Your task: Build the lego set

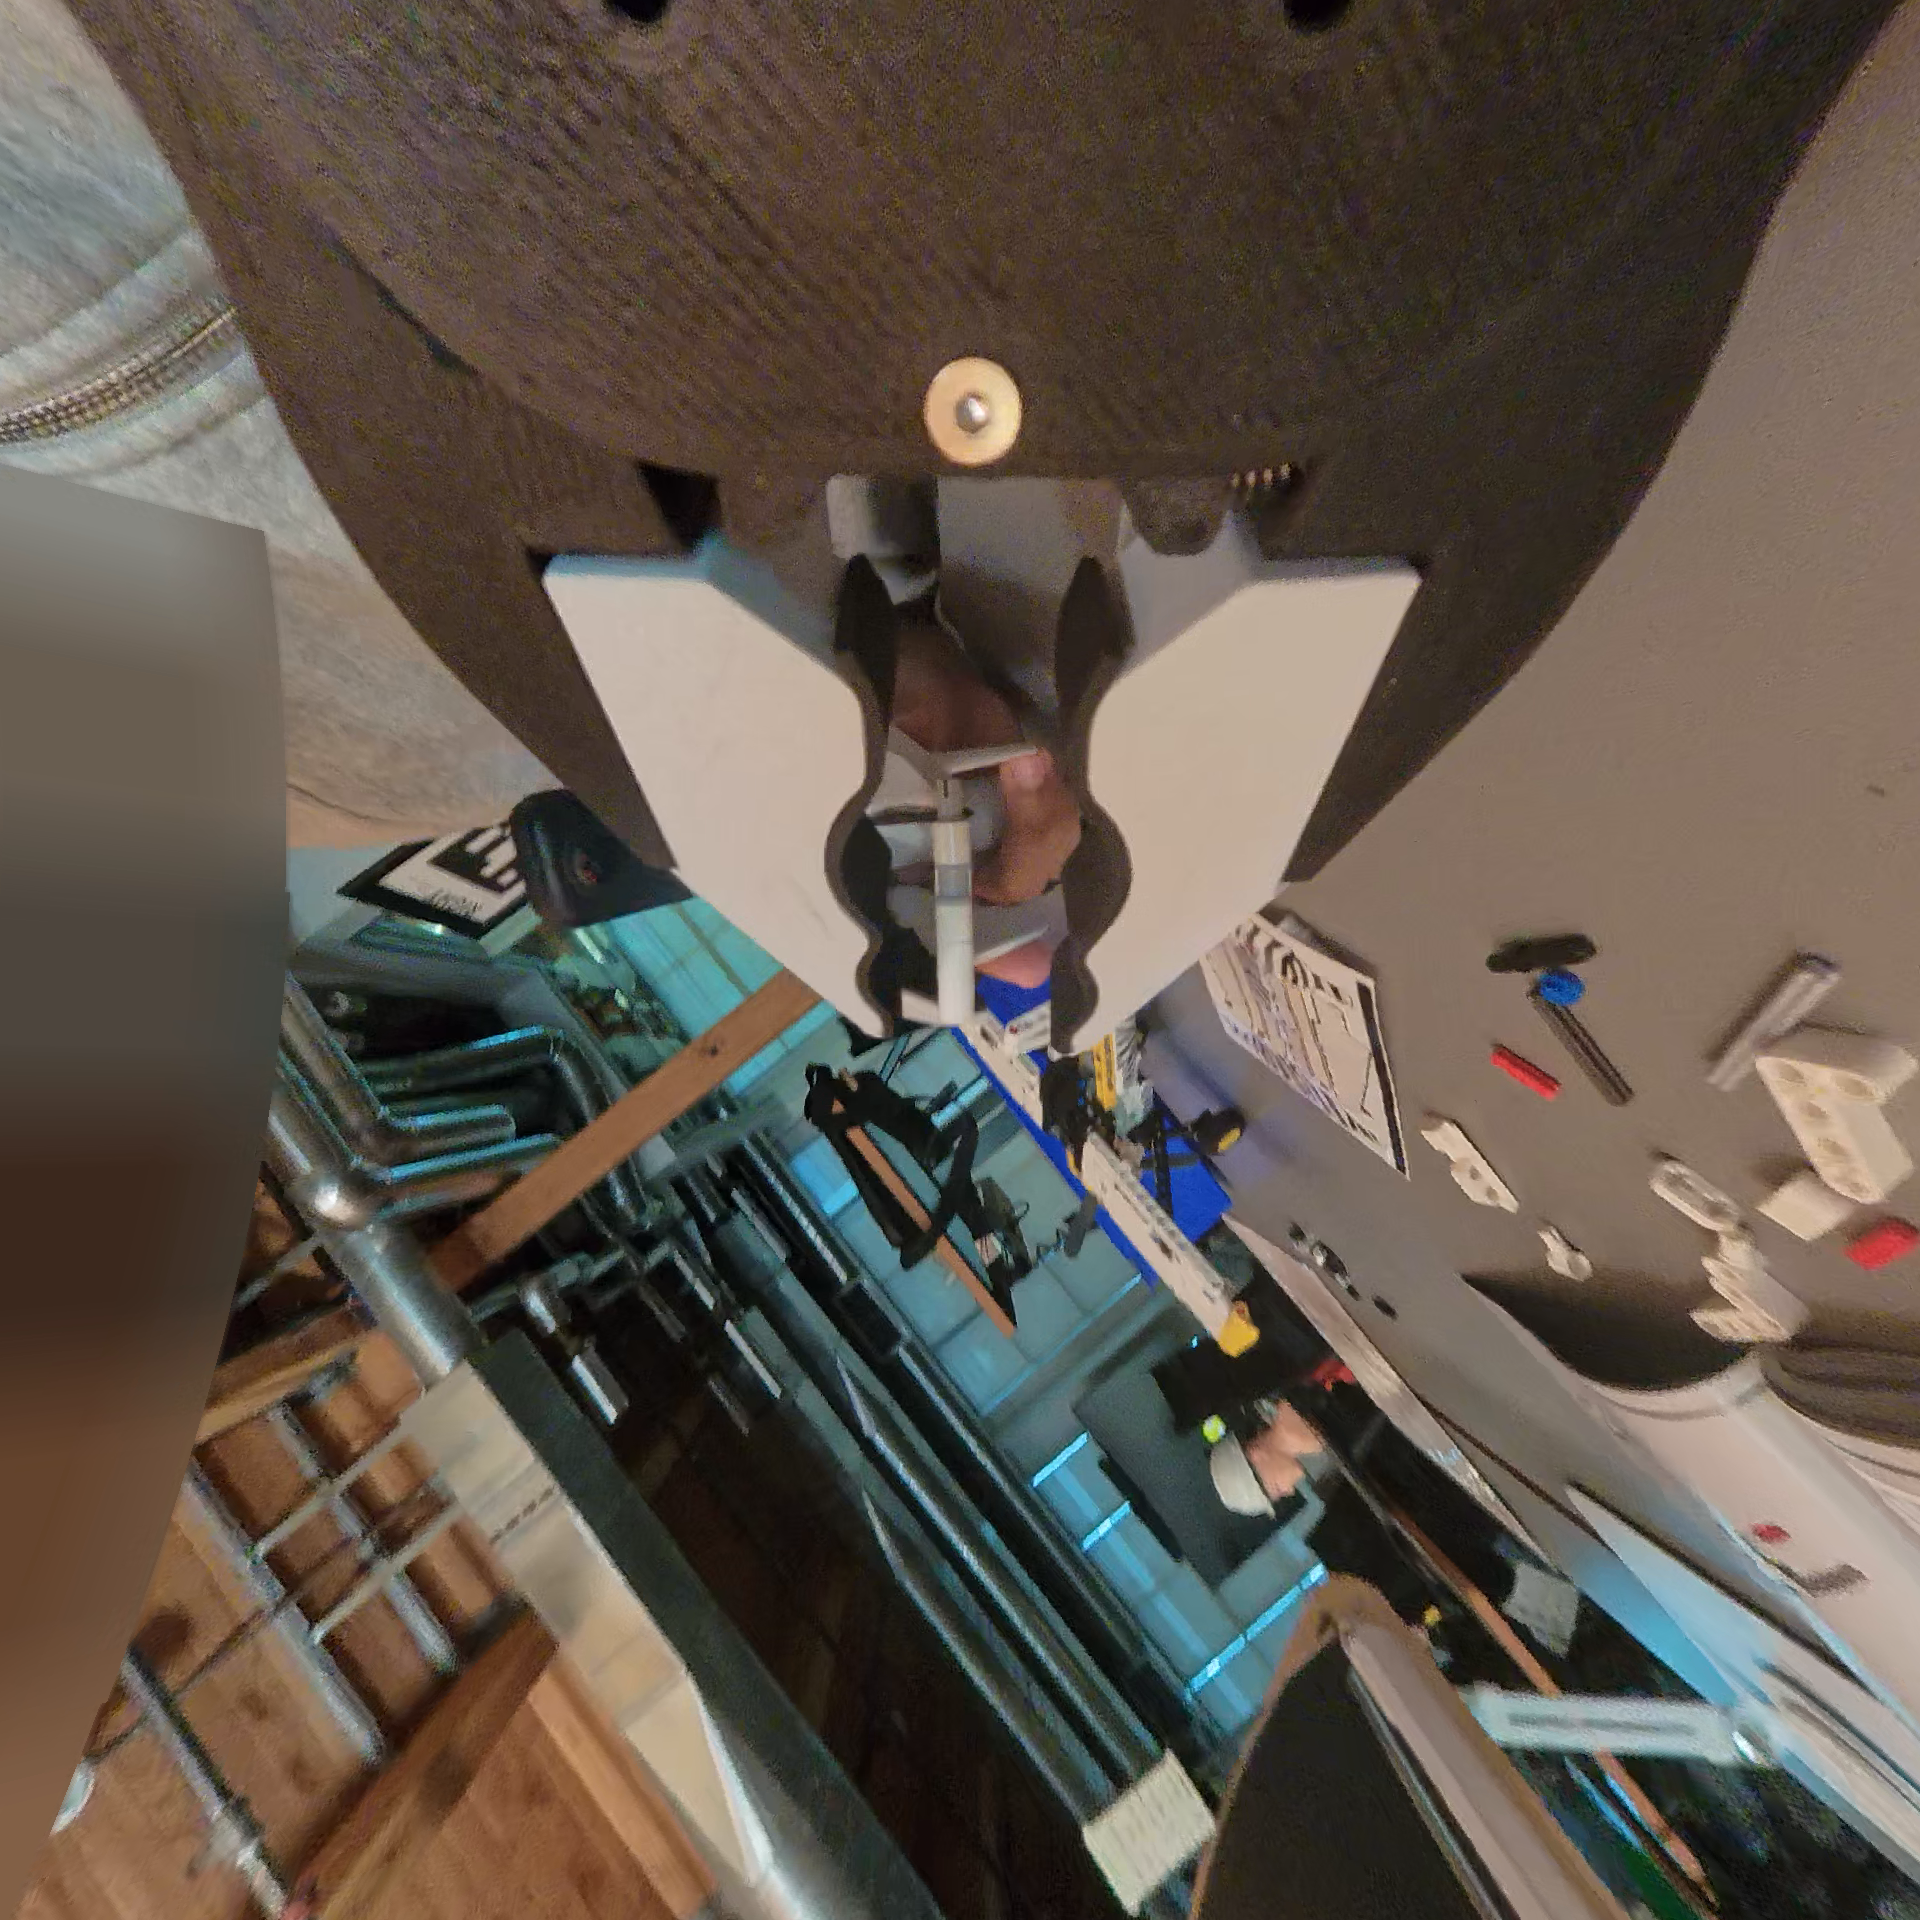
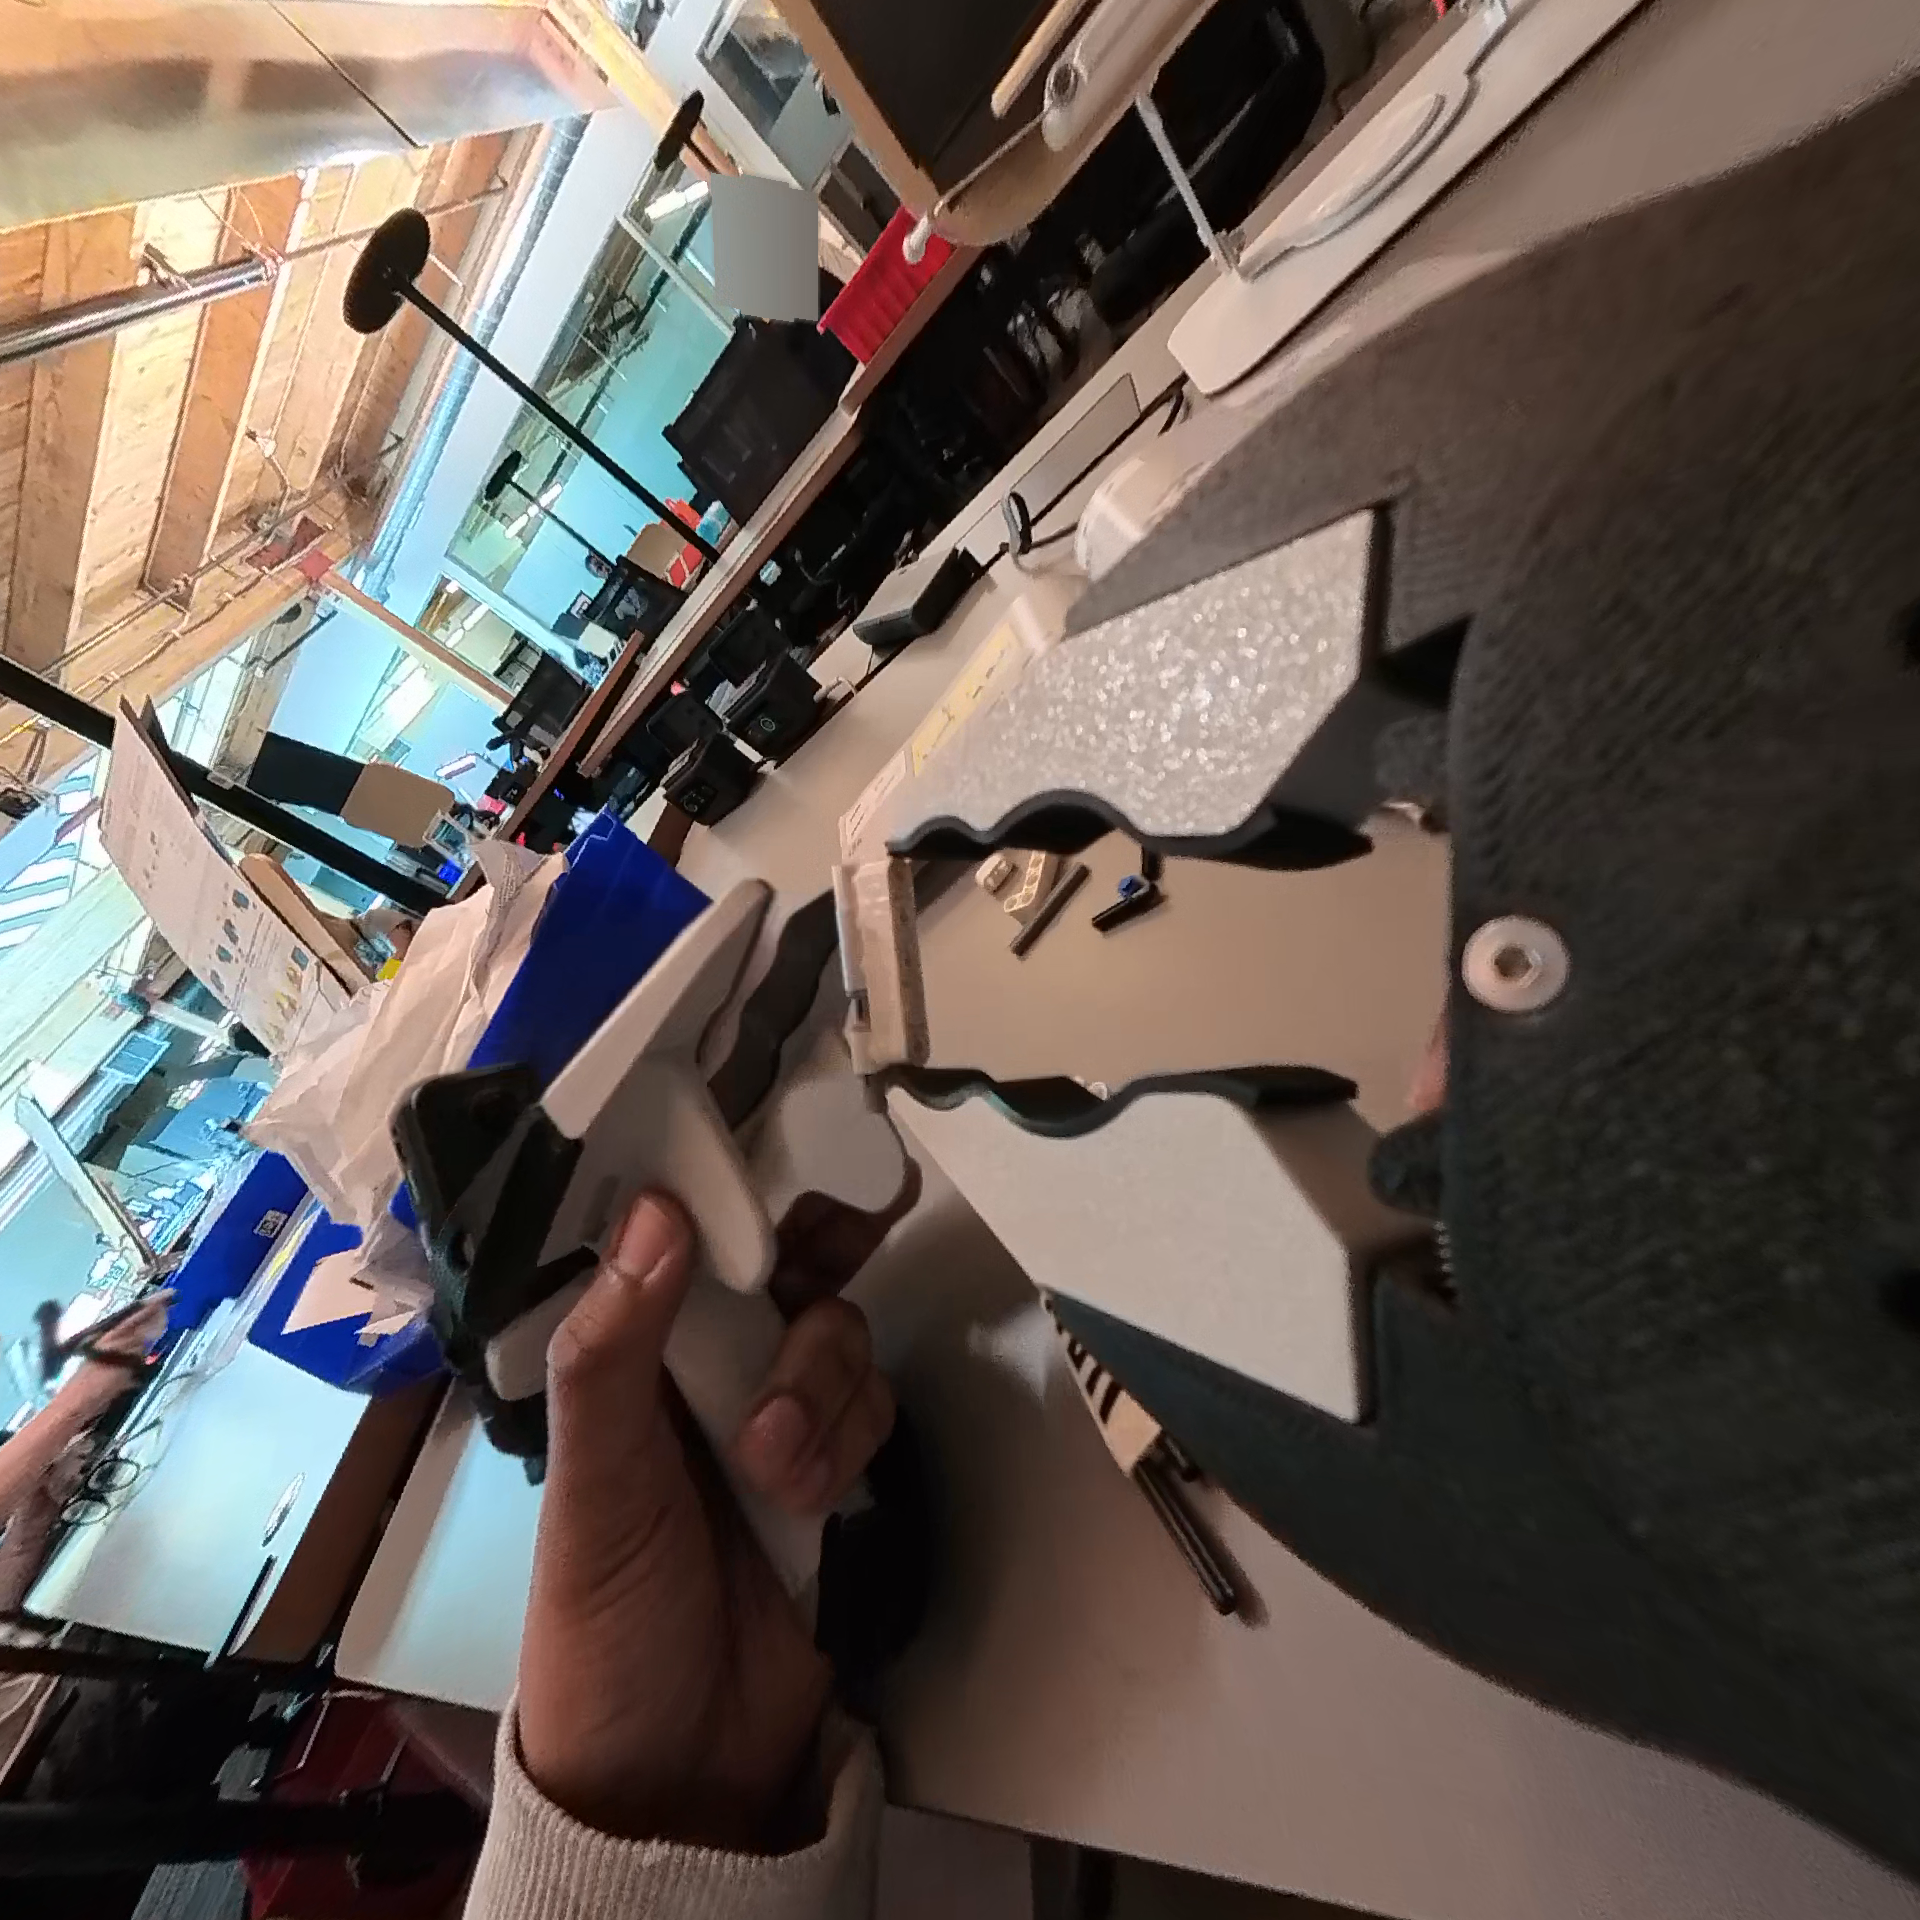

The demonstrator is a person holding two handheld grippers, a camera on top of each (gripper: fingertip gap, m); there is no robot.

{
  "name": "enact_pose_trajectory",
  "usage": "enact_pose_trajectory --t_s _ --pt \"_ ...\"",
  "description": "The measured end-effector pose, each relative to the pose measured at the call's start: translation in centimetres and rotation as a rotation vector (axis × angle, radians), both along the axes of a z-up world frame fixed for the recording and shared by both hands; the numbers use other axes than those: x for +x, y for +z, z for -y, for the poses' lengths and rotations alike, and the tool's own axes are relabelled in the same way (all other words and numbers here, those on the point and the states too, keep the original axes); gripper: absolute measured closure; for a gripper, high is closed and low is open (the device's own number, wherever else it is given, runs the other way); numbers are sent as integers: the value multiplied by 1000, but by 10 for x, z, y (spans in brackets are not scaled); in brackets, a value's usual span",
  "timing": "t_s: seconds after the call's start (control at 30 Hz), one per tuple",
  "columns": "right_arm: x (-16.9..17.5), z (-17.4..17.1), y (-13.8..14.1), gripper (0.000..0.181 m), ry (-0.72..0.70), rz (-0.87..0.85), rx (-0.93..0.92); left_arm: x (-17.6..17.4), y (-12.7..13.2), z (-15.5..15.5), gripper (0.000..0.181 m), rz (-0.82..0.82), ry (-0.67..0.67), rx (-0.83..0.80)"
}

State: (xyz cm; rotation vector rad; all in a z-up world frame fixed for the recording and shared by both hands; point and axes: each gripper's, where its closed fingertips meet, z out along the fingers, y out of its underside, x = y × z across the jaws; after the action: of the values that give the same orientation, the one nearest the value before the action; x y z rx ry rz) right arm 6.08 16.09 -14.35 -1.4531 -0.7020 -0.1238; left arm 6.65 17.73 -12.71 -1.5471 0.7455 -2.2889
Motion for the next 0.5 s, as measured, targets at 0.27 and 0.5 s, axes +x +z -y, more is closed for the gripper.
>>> enact_pose_trajectory --t_s 0.27,0.5 --pt "-16 15 -20 142 162 -33 -219 -8 8 -14 151 67 59 -53" --pt "-14 50 -85 142 306 80 -696 -6 7 -14 152 60 62 -42"
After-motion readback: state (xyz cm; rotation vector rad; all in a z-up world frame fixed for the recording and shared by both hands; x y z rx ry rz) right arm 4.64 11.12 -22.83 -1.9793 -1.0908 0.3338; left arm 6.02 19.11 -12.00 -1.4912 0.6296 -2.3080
